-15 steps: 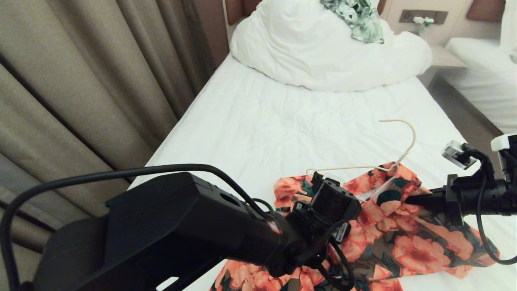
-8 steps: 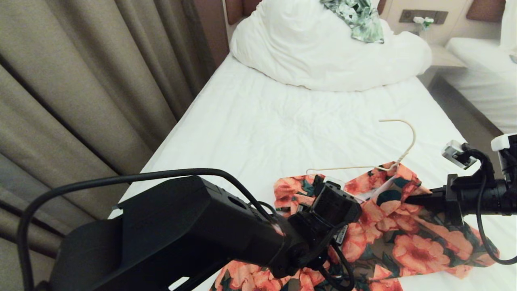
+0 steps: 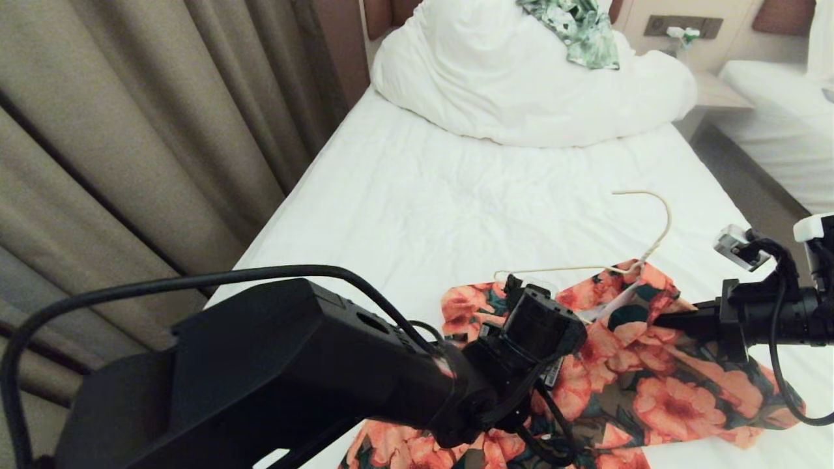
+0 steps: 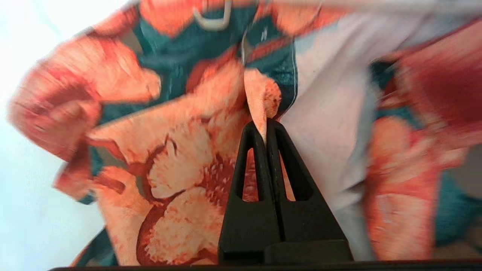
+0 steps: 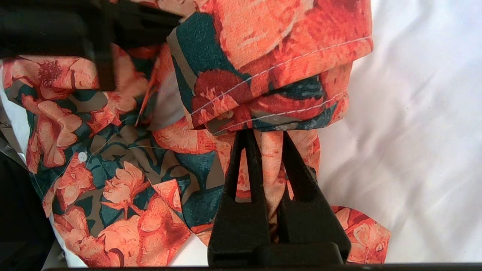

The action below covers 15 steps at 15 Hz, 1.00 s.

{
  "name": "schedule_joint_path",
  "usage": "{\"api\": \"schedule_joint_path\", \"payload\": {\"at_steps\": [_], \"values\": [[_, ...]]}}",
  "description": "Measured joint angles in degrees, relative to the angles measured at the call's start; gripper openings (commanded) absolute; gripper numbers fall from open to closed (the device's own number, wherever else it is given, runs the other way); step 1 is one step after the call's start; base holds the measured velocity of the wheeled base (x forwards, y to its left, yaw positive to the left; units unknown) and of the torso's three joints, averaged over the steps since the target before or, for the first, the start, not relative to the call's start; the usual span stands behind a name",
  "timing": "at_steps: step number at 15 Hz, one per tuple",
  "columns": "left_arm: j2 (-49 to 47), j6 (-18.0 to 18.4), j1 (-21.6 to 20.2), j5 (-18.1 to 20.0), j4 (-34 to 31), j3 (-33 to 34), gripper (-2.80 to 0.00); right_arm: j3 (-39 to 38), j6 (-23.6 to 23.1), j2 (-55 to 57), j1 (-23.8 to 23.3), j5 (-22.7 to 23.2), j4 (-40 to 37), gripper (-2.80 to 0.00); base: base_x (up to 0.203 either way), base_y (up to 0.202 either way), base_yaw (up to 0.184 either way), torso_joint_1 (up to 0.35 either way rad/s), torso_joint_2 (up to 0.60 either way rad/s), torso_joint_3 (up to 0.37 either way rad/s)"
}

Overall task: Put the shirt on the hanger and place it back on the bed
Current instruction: Hook the other side of the shirt onto the hanger

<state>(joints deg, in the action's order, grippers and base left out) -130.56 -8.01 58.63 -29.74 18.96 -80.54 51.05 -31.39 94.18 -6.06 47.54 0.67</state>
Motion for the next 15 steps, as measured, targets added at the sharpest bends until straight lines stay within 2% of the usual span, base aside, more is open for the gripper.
{"api": "schedule_joint_path", "payload": {"at_steps": [4,6,8,11,15], "values": [[5.07,-0.22,1.01,-0.03,-0.33,1.99,-2.80,1.58,1.20,-0.06,0.06,0.67,2.32,-2.80,0.000,0.000,0.000,0.000,0.00,0.000],[6.63,-0.97,1.35,0.01,-0.11,5.84,-2.80,2.40,5.13,-0.21,0.13,3.96,4.65,-2.80,0.000,0.000,0.000,0.000,0.00,0.000],[7.37,-3.52,1.05,0.01,0.06,8.45,-2.80,2.41,8.58,-0.56,0.13,7.22,8.48,-2.80,0.000,0.000,0.000,0.000,0.00,0.000],[7.89,-4.63,-0.69,-0.03,0.15,10.37,-2.80,2.30,10.51,-1.44,0.06,11.61,9.56,-2.80,0.000,0.000,0.000,0.000,0.00,0.000],[8.31,-3.89,-5.85,0.16,0.09,10.26,-2.80,1.40,10.44,-2.80,0.11,17.49,9.54,-2.80,0.000,0.000,0.000,0.000,0.00,0.000]]}}
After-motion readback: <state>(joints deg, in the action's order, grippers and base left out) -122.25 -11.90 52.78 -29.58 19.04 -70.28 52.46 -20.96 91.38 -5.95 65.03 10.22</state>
